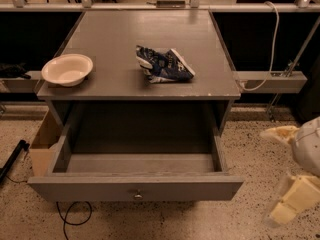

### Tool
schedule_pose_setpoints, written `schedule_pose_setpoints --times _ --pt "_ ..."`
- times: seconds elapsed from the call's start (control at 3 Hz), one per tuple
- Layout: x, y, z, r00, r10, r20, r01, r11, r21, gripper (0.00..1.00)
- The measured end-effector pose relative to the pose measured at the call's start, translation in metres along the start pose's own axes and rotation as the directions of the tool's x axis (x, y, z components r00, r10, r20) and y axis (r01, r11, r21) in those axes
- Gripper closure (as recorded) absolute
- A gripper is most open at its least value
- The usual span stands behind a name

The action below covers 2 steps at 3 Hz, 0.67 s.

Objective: Close top drawer

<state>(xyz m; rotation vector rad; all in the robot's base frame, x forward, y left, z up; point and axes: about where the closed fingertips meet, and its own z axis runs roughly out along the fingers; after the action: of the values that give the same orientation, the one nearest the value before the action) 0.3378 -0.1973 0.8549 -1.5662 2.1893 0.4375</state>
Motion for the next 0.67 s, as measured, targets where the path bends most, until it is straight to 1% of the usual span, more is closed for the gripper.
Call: schedule_pose_setpoints --times 0.33,0.67 --pt "0.000 0.002 0.026 1.000 0.016 -0.001 -0.016 0.9999 0.001 0.00" --pt "-0.004 0.001 0.046 1.000 0.018 -0.017 -0.018 0.9997 0.016 0.00"
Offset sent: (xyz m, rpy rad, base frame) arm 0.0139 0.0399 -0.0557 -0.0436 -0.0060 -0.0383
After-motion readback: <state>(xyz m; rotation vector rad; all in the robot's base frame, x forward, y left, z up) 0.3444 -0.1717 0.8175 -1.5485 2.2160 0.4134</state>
